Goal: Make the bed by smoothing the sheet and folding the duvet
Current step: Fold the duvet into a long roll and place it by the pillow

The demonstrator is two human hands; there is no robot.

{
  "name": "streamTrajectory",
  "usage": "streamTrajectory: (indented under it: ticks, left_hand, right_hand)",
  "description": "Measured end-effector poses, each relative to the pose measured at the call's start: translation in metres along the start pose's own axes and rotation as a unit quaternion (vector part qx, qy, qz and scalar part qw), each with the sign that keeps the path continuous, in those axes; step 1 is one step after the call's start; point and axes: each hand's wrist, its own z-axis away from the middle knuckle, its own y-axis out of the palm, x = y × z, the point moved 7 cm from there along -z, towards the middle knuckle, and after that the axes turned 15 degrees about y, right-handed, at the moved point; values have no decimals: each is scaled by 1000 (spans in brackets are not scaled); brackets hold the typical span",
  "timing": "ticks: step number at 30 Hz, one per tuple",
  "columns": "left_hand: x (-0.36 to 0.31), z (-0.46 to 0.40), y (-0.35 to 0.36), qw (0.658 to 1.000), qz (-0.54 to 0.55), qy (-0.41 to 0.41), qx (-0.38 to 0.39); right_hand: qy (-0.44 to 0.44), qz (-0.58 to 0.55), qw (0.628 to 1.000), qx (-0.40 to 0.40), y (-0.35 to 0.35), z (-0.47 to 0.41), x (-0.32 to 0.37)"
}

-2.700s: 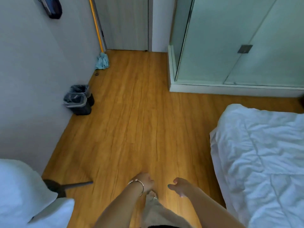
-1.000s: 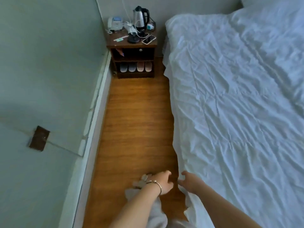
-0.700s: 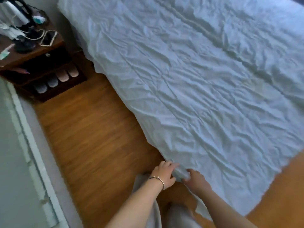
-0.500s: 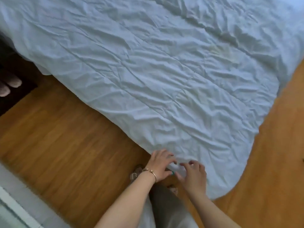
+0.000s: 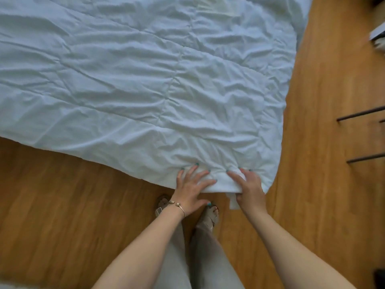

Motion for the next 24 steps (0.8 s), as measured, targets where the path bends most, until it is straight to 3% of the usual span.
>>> streamTrajectory:
  ticks: [4, 9, 11, 13, 16, 18, 19, 21, 24]
  left_hand:
    - [-24, -20, -32, 996, 23, -21, -80]
    - [-44, -50, -98, 981, -43, 0, -188]
    - [-47, -64, -120, 981, -66, -9, -185]
    - [-52, -79, -136, 985, -77, -22, -155]
    - [-59, -106, -153, 989, -75, -73, -102]
    - [-64, -124, -159, 986, -83, -98, -106]
    - [-69, -133, -164, 984, -86, -109, -109]
    - [-72, -151, -167, 982, -88, -139, -94]
    - [-69, -168, -174, 978, -91, -183, -50]
  right_hand:
    - [27, -61, 994, 89, -38, -14, -6]
    - [-1, -82, 983, 163, -84, -27, -3]
    - [6, -33, 992, 125, -110, -35, -4]
    - [45, 23, 998, 37, -133, -40, -11]
    - [112, -44, 989, -85, -155, -30, -19]
    - [62, -86, 984, -147, -157, -16, -12]
    - [19, -80, 984, -157, -155, -11, -6]
    - [-45, -19, 993, -104, -138, -13, -2]
    - [-68, -10, 997, -43, -146, -50, -25]
